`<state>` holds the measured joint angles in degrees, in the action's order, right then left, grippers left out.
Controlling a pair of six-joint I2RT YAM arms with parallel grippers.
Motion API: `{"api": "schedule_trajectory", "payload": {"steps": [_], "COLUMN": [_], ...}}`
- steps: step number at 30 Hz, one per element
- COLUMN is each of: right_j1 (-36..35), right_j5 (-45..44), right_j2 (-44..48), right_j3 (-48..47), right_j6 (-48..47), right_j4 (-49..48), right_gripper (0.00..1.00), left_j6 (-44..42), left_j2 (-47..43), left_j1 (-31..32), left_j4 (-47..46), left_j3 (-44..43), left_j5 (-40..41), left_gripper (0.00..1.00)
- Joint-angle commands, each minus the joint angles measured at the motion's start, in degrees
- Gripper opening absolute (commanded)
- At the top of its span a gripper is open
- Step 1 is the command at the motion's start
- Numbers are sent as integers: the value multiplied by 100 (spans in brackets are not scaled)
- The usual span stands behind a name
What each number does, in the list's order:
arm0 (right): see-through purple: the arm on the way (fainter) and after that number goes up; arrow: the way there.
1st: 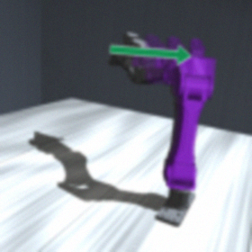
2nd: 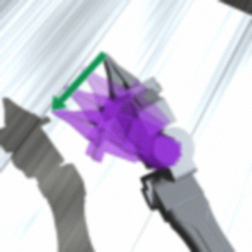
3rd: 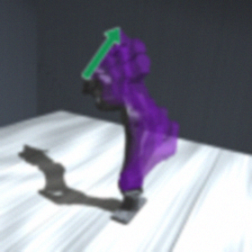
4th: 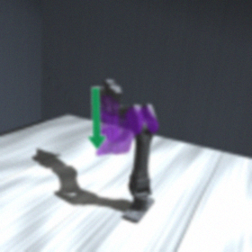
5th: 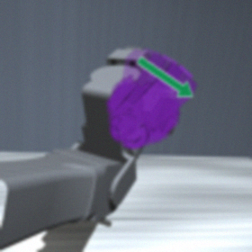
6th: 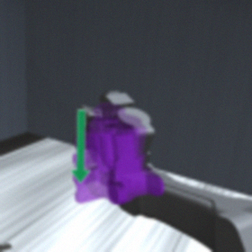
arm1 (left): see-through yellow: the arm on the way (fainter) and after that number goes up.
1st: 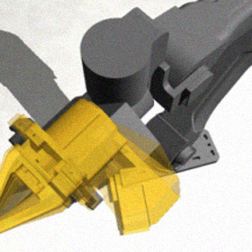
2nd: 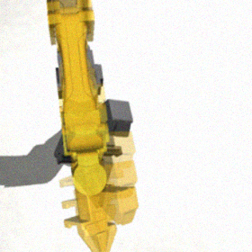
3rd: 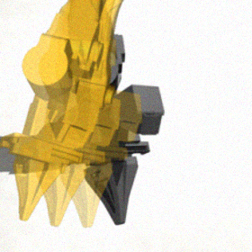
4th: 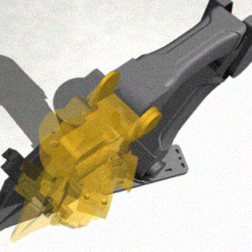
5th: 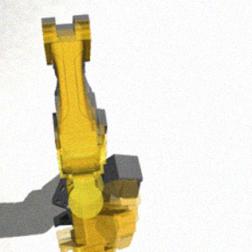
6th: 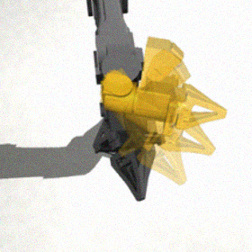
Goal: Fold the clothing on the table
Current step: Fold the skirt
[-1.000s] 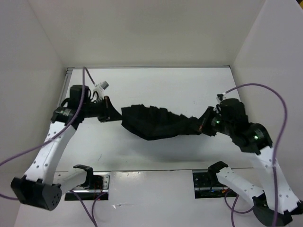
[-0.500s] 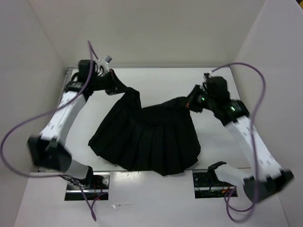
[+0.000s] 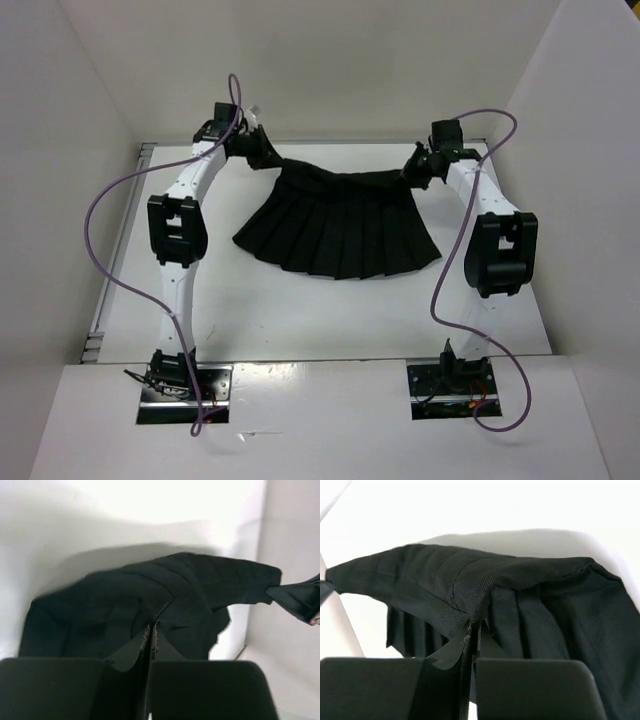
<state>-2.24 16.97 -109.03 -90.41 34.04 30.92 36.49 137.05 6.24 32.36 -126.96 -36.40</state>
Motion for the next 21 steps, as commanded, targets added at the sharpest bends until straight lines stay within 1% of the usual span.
{"api": "schedule_trajectory", "payload": {"steps": [1, 2, 3, 4, 5, 6, 8, 10, 11, 12, 13, 14, 15, 16, 17, 18, 19, 20, 21], "right_j1": [-13, -13, 48, 48, 100, 101, 101, -39, -92, -162, -163, -163, -163, -163, -215, -285, -338, -504, -584], "right_j5": [53, 52, 0, -1, -131, -185, -361, -650, -895, -897, -897, -897, -802, -731, -591, -590, -529, -476, -476], "right_j2": [93, 41, -12, -65, -170, -171, -119, 74, 345, 504, 662, 899, 997, 1094, 1425, 1655, 1910, 2417, 2639], "right_j3": [-661, -1080, -1336, -1626, -2212, -2505, -3198, -3456, -3457, -3353, -2977, -2765, -2519, -1864, -1405, -896, 223, 1261, 1707], "right_j6": [-363, -511, -574, -635, -766, -837, -969, -1206, -1268, -1268, -1268, -1268, -1138, -1050, -970, -726, -593, -261, -101], "right_j4": [-490, -490, -386, -306, -149, -52, 107, 160, 160, 160, 65, 64, 185, 248, 248, 83, -75, -303, -306], "right_gripper": [0, 0, 0, 0, 0, 0, 0, 0, 0, 0, 0, 0, 0, 0, 0, 0, 0, 0, 0], "left_j6": [173, 226, 297, 767, 1042, 1218, 1361, 1107, 871, 755, 615, 318, 132, -52, -411, -554, -616, -530, -207], "left_j2": [241, 391, 749, 605, 499, 498, 350, 16, -116, -344, -442, -634, -714, -802, -1047, -1241, -1504, -2237, -2984], "left_j1": [-123, -236, -289, -377, -482, -675, -817, -957, -958, -1010, -1011, -1011, -1011, -915, -853, -679, -590, -450, -448], "left_j4": [164, 261, 410, 37, -314, -535, -608, -345, -153, -38, 94, 434, 647, 840, 1138, 1141, 1037, -183, -586], "left_j3": [-1135, -1600, -2239, -2394, -2299, -2455, -2781, -2992, -2993, -2993, -2993, -2993, -2706, -2494, -2196, -1767, -422, 1427, 2298], "left_j5": [-324, -324, -428, -560, -839, -973, -1044, -949, -895, -834, -833, -633, -509, -386, -89, 70, 202, 273, 274], "left_gripper": [0, 0, 0, 0, 0, 0, 0, 0, 0, 0, 0, 0, 0, 0, 0, 0, 0, 0, 0]}}
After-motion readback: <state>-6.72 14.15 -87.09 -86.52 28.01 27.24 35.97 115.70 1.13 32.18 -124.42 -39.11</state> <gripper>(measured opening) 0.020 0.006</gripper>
